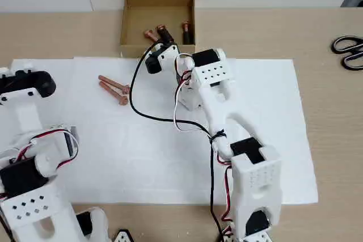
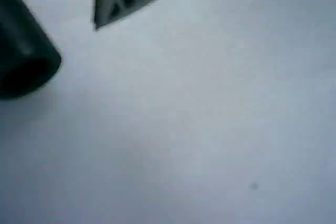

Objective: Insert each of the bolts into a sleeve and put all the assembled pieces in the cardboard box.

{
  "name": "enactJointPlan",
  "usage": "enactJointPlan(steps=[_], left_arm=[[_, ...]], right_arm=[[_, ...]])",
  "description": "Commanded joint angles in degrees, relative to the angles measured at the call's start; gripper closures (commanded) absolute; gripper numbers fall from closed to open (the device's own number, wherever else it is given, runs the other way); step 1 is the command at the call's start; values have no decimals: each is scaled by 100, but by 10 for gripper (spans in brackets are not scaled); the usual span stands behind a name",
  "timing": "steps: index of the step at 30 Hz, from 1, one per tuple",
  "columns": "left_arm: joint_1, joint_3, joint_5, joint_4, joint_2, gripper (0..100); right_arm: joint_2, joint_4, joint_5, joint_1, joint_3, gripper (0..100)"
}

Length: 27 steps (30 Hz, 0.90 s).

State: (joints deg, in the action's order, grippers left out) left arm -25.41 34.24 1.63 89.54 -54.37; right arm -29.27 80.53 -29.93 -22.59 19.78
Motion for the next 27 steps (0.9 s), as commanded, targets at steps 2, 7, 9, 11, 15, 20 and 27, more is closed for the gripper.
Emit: enactJointPlan(steps=[2, 7, 9, 11, 15, 20, 27], left_arm=[[9, -31, 18, -44, -88, 840], [9, -31, 18, -44, -88, 840], [9, -31, 18, -44, -88, 840], [18, -31, 18, -44, -88, 840], [26, -31, 18, -44, -88, 840], [26, -22, 18, -44, -88, 840], [26, -22, 18, -44, -88, 840]], right_arm=[[-136, -207, -53, -4, 35, 813], [-303, -312, -62, 4, 35, 814], [-365, -312, -62, 4, 35, 815], [-444, -312, -62, 4, 35, 816], [-611, -312, -62, 4, 35, 816], [-681, -312, -26, 4, 35, 835], [-655, -259, -26, 13, 35, 991]])
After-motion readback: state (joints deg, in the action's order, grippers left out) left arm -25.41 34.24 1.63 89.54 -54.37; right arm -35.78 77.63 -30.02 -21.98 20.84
